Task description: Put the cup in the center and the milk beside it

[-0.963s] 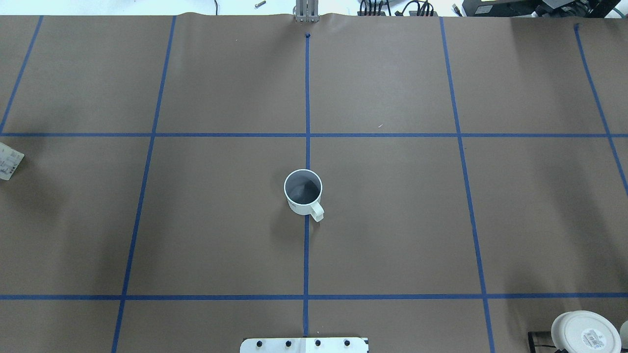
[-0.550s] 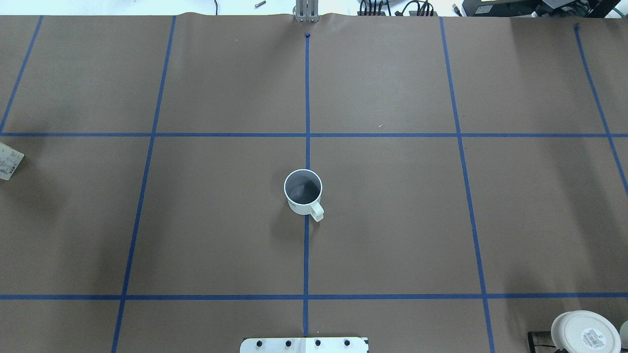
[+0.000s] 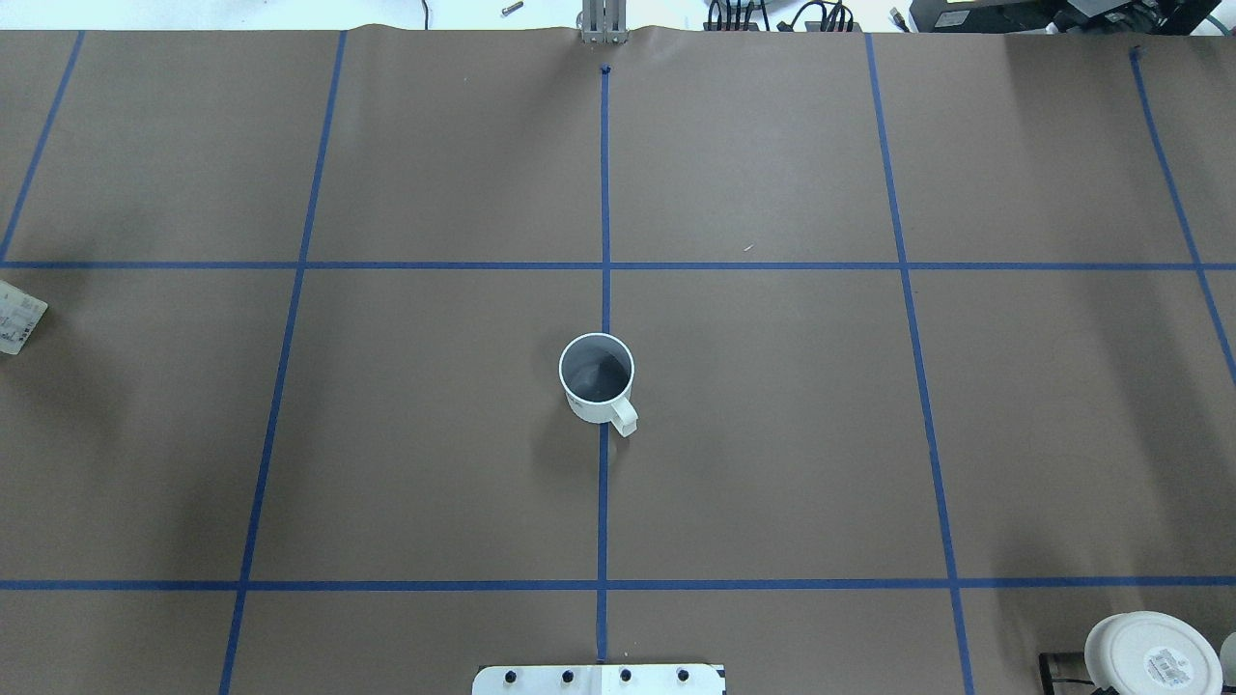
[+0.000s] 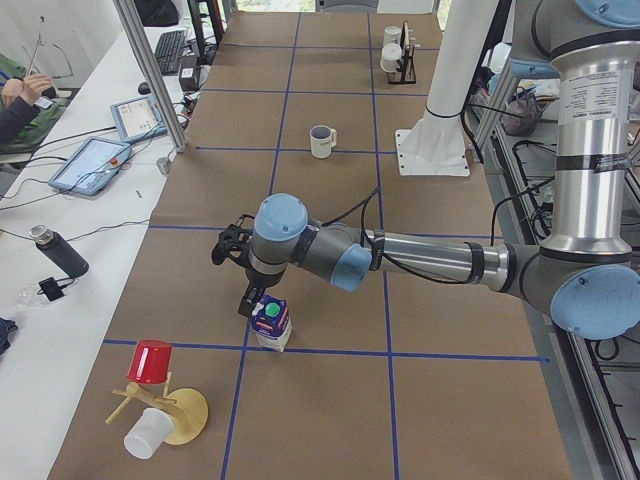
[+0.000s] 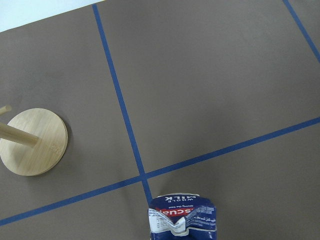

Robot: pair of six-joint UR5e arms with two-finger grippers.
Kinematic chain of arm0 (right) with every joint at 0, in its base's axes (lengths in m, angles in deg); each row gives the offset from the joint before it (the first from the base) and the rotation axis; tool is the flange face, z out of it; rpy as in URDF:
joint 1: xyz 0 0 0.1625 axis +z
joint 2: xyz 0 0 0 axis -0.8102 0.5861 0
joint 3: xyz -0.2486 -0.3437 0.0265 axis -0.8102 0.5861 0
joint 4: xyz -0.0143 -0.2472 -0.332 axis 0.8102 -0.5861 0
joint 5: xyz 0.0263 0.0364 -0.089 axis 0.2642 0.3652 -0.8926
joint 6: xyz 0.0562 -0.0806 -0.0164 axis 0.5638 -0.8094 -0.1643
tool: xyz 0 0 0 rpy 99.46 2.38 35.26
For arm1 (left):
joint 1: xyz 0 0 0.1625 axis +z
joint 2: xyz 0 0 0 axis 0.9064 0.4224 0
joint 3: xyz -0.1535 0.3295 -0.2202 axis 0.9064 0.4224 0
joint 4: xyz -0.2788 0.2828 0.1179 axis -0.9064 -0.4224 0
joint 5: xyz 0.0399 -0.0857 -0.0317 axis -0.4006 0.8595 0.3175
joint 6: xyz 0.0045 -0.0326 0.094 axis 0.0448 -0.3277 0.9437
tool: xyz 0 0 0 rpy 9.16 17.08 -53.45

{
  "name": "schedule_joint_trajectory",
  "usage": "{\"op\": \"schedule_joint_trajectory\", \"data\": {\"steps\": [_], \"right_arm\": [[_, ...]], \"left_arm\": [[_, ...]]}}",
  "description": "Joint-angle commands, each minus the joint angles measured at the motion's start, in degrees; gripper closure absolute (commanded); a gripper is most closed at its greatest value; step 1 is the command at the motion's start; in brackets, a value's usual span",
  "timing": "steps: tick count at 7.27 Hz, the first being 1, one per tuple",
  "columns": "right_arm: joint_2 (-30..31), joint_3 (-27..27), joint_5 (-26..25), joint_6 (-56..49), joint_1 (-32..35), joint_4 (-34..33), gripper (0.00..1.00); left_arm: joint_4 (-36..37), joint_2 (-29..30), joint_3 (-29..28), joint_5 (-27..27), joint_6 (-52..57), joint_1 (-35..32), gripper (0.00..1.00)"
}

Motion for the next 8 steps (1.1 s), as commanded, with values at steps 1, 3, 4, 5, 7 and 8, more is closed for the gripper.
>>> {"op": "schedule_joint_trajectory", "data": {"steps": [1, 3, 4, 5, 7, 8], "right_arm": [[0.0, 0.0, 0.0, -0.1, 0.0, 0.1, 0.00], [0.0, 0.1, 0.0, 0.0, 0.0, 0.2, 0.00], [0.0, 0.1, 0.0, 0.1, 0.0, 0.2, 0.00], [0.0, 0.1, 0.0, 0.2, 0.0, 0.2, 0.00], [0.1, 0.1, 0.1, 0.4, 0.0, 0.2, 0.00], [0.1, 0.1, 0.1, 0.4, 0.0, 0.3, 0.00]], "left_arm": [[-3.4, 0.3, -3.5, -0.9, -0.1, 3.3, 0.01], [-3.9, 0.4, -3.7, -2.7, -0.7, 7.0, 0.01], [-4.0, 0.3, -4.6, -3.0, -0.6, 7.4, 0.01], [-5.6, 0.3, -6.1, -3.0, -0.5, 7.6, 0.02], [-8.9, 0.3, -8.8, -3.0, -0.8, 8.7, 0.11], [-8.9, 0.3, -8.9, -2.9, -0.8, 9.5, 0.22]]}}
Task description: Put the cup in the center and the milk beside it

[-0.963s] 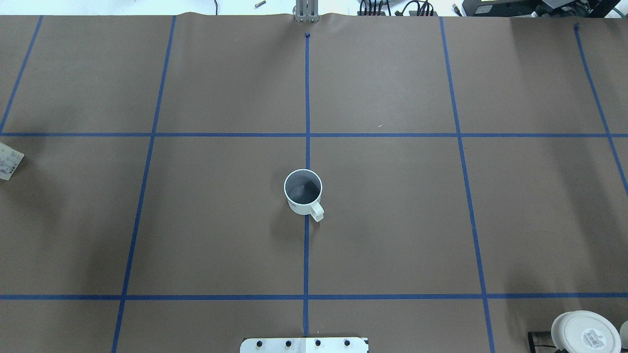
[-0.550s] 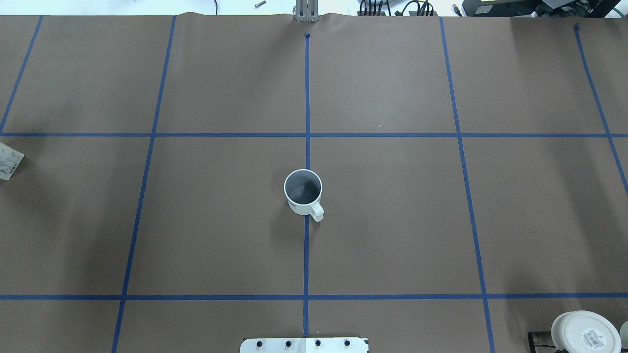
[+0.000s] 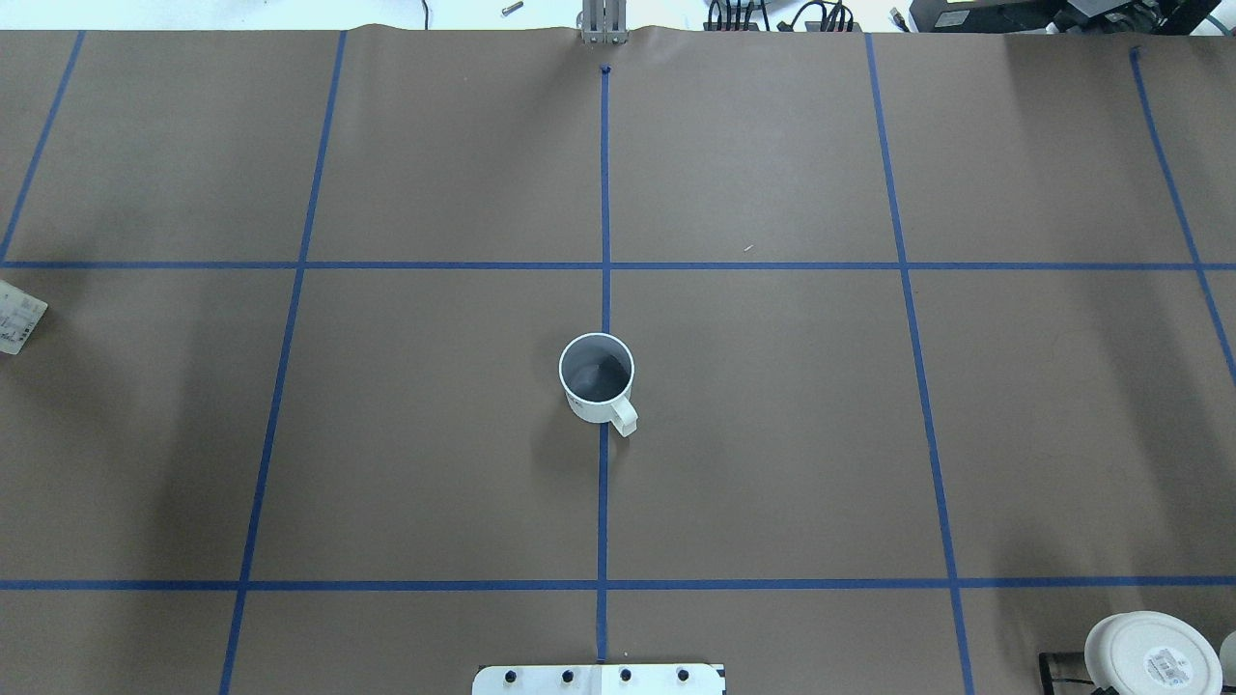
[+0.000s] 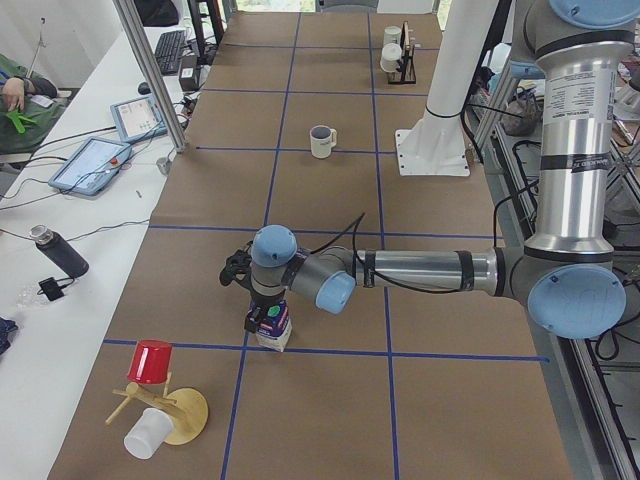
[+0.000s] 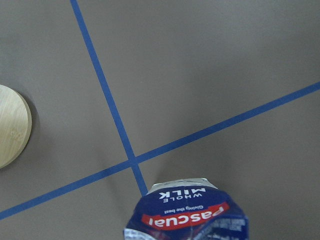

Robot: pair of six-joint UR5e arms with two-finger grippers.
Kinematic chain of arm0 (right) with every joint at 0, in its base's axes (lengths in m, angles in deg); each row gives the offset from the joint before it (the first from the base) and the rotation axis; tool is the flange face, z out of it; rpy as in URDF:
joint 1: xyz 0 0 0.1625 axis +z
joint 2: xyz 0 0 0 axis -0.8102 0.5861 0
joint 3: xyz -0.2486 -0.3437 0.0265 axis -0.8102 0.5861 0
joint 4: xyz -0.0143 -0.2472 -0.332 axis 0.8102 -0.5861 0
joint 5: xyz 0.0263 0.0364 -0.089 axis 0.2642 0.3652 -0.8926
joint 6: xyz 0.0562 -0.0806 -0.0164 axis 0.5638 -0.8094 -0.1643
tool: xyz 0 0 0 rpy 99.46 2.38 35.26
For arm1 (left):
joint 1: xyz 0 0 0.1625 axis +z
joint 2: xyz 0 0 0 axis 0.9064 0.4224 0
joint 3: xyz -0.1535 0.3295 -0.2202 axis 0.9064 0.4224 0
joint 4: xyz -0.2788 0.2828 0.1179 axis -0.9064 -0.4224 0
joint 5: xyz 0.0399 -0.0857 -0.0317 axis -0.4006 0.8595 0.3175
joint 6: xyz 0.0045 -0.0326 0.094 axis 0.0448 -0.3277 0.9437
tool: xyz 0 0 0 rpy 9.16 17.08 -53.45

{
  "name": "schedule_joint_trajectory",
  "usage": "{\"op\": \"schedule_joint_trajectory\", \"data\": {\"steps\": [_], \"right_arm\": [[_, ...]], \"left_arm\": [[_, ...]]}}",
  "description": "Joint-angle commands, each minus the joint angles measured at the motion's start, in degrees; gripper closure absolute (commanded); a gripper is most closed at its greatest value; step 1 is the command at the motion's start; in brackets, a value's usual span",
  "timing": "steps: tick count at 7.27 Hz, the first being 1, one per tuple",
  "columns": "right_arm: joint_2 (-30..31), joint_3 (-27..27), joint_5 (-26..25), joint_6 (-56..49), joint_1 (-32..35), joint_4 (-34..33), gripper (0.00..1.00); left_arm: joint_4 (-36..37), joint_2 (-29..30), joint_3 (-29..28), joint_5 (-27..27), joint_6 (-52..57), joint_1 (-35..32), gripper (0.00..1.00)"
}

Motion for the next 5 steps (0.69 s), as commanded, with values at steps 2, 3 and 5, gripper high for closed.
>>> {"op": "schedule_joint_trajectory", "data": {"steps": [2, 3, 5], "right_arm": [[0.0, 0.0, 0.0, 0.0, 0.0, 0.1, 0.00], [0.0, -0.1, 0.0, 0.0, 0.0, 0.1, 0.00], [0.0, -0.1, 0.0, 0.0, 0.0, 0.1, 0.00]], "left_arm": [[-0.6, 0.0, -0.7, 0.2, -0.2, 1.0, 0.77], [-0.7, 0.1, -0.5, 0.3, -0.2, 0.9, 1.00], [-0.4, -0.3, 1.9, 0.6, -0.4, 0.8, 1.00]]}}
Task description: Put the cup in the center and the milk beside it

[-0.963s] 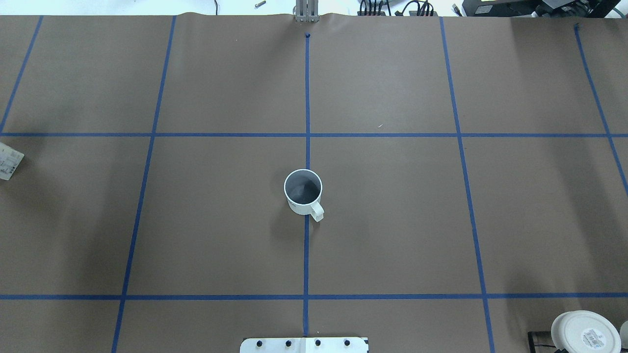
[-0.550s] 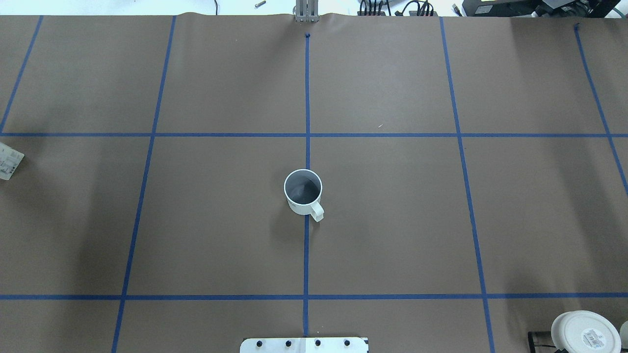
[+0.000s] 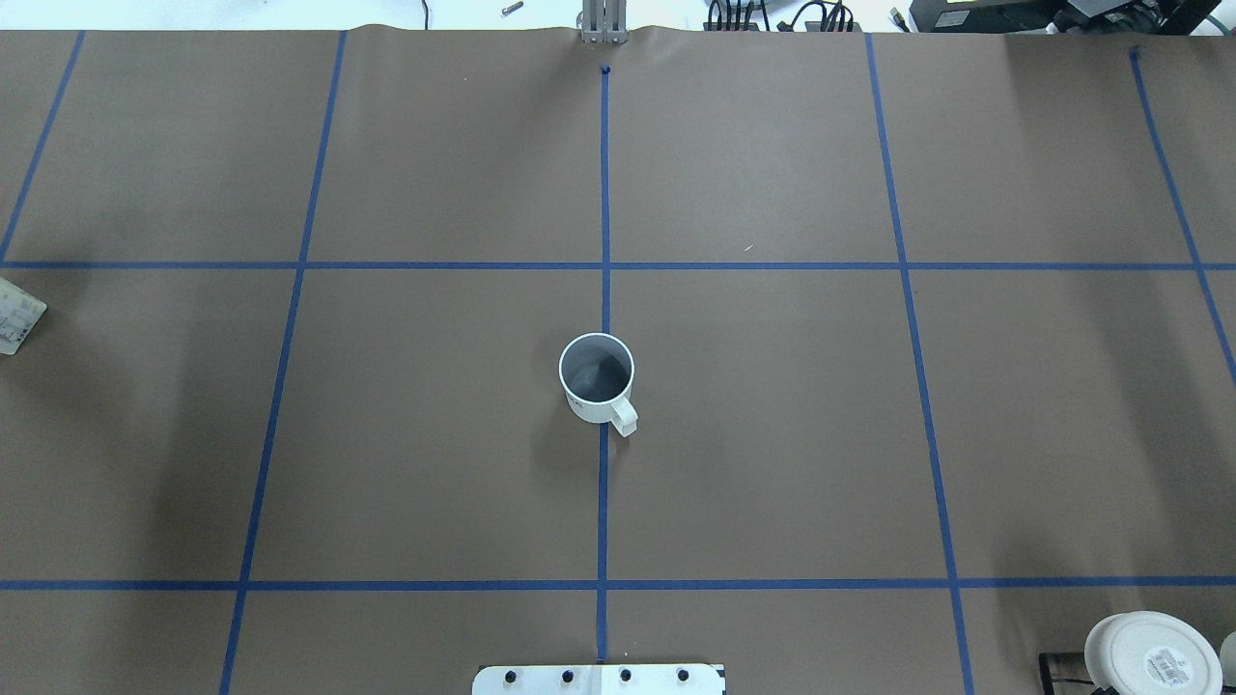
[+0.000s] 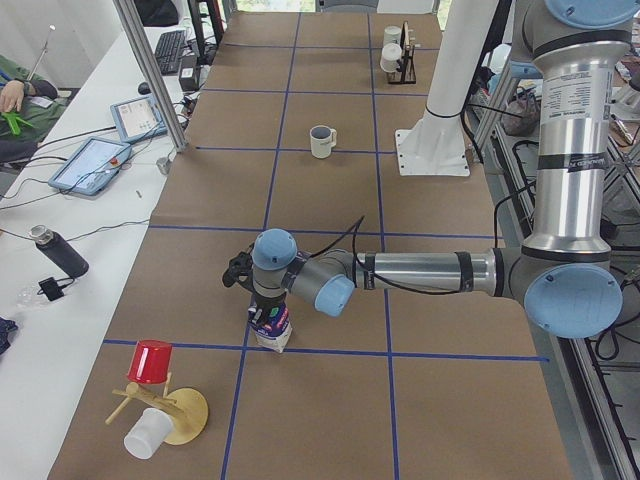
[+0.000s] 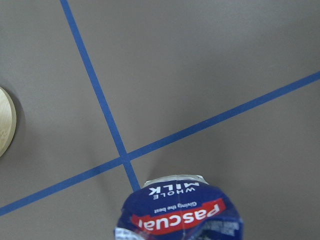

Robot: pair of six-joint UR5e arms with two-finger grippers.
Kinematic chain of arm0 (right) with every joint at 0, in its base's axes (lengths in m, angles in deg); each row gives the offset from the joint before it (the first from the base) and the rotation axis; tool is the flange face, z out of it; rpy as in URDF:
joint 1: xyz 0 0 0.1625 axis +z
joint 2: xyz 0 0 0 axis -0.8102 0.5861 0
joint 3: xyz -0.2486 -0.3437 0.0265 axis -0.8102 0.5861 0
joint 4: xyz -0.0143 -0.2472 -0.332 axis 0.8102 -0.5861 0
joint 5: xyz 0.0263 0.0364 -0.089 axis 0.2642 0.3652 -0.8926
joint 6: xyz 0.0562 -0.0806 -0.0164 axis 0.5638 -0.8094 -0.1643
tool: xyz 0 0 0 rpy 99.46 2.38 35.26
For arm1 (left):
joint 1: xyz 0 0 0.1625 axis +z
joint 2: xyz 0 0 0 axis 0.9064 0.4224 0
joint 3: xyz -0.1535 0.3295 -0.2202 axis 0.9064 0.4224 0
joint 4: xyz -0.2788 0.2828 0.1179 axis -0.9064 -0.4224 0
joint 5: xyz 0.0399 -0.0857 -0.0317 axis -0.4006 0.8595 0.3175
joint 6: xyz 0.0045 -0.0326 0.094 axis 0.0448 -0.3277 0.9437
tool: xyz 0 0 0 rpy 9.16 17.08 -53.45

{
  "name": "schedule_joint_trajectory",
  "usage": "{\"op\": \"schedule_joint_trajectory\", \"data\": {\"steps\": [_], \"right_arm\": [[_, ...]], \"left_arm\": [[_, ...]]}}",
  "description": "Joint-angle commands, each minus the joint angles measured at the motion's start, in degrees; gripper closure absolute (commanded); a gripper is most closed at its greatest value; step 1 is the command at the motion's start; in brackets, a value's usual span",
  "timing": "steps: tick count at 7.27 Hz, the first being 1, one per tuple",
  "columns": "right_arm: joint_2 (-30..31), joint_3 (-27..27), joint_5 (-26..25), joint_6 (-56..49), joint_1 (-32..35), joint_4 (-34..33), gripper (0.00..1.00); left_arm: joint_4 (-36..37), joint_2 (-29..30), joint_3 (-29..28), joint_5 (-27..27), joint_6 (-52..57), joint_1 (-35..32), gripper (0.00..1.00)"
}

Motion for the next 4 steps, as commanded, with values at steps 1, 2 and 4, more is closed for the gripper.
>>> {"op": "schedule_joint_trajectory", "data": {"steps": [1, 2, 4], "right_arm": [[0.0, 0.0, 0.0, 0.0, 0.0, 0.0, 0.00], [0.0, 0.0, 0.0, 0.0, 0.0, 0.0, 0.00], [0.2, 0.0, 0.0, 0.0, 0.0, 0.0, 0.00]], "left_arm": [[2.1, -0.3, 3.6, 2.1, -0.1, -0.1, 1.00], [5.4, 0.2, 6.1, 4.2, -0.8, -0.4, 1.00], [16.0, 0.5, 18.5, 4.2, -11.2, -0.3, 1.00]]}}
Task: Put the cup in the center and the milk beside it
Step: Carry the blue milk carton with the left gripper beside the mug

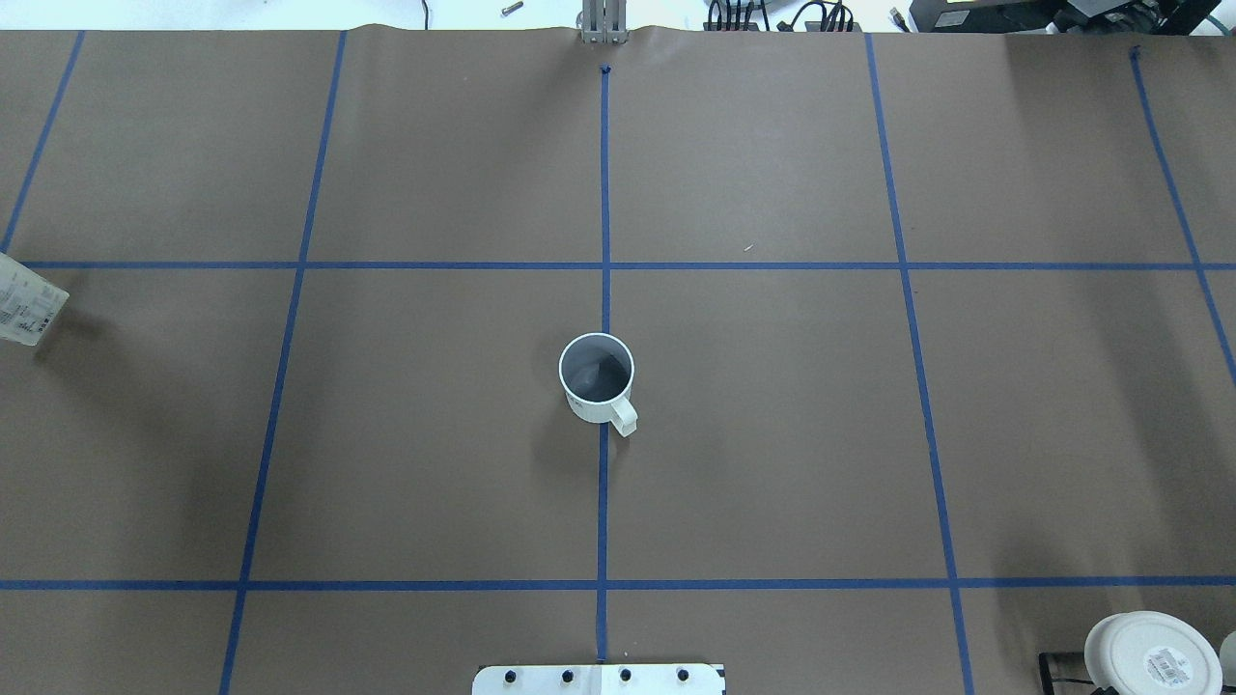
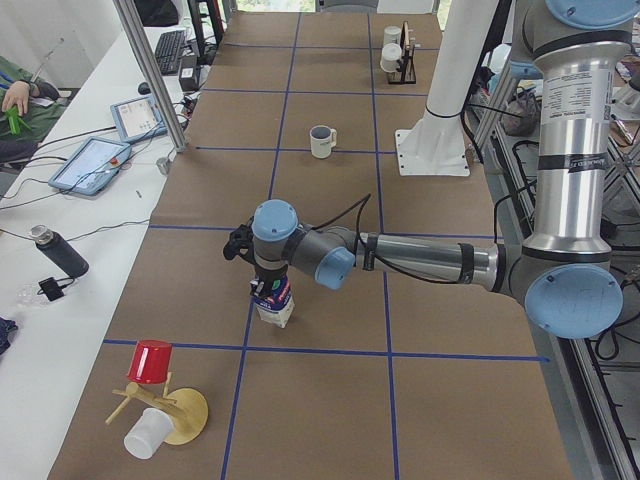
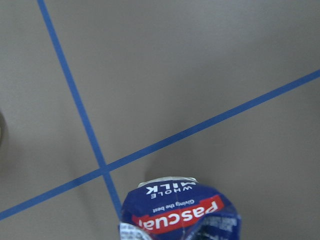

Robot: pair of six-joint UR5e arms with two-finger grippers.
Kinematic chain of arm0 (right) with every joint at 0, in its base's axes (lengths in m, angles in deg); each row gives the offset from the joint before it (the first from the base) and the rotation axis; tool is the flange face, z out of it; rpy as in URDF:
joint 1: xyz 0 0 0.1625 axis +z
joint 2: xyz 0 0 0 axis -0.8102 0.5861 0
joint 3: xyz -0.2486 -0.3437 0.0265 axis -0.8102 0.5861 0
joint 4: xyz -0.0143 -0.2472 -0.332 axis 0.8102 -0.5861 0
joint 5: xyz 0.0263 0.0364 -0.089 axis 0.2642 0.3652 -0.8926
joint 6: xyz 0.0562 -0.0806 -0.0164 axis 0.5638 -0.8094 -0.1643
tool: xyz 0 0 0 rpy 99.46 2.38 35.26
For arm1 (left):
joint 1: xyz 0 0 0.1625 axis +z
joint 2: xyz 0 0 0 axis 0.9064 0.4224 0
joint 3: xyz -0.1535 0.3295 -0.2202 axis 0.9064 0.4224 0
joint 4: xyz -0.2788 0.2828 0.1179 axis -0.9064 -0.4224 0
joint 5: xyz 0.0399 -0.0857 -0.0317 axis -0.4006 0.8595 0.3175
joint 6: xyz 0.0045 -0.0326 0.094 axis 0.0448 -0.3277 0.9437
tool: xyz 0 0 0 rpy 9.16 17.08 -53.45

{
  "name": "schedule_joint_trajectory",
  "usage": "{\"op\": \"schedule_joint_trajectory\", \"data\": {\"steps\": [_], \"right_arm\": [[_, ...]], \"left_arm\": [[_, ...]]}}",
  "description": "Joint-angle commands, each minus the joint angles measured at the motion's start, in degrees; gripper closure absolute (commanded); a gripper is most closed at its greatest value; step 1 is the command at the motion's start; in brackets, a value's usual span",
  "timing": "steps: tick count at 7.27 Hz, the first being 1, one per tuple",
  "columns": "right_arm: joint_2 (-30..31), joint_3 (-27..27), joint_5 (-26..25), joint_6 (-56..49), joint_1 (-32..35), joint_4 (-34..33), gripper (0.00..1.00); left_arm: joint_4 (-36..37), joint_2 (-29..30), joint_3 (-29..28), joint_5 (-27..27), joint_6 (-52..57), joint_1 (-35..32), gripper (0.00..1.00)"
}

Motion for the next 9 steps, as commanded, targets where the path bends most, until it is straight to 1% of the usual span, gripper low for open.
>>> {"op": "schedule_joint_trajectory", "data": {"steps": [1, 2, 3, 4, 5, 6, 7, 8, 9], "right_arm": [[0.2, 0.1, 0.1, 0.0, 0.0, 0.0, 0.00], [0.4, 0.0, 0.1, 0.1, 0.0, 0.0, 0.00], [0.5, 0.0, 0.1, 0.0, 0.0, 0.0, 0.00], [0.7, 0.0, 0.1, 0.1, 0.0, 0.1, 0.00], [0.7, 0.0, 0.1, 0.1, 0.0, 0.1, 0.00], [0.7, 0.0, 0.1, 0.1, 0.0, 0.0, 0.00], [0.7, 0.0, 0.2, 0.1, 0.0, 0.0, 0.00], [0.7, 0.1, 0.4, 0.1, 0.0, 0.0, 0.00], [0.7, 0.3, 0.4, 0.1, 0.0, 0.0, 0.00]], "left_arm": [[8.3, 1.9, 11.8, 0.2, -15.2, 0.9, 1.00], [8.4, 3.6, 14.3, -0.2, -24.0, 5.3, 1.00], [8.7, 8.0, 15.5, -0.9, -34.7, 10.3, 1.00], [8.8, 11.5, 16.0, -5.2, -43.0, 16.4, 1.00], [11.8, 15.9, 16.0, -8.8, -50.1, 22.6, 1.00], [21.4, 24.5, 16.1, -11.7, -53.3, 26.8, 1.00], [29.9, 32.1, 15.4, -18.8, -56.4, 33.5, 1.00], [31.7, 36.1, 13.8, -22.3, -58.7, 37.9, 1.00], [31.6, 39.0, 11.1, -22.8, -61.8, 40.1, 1.00]]}}
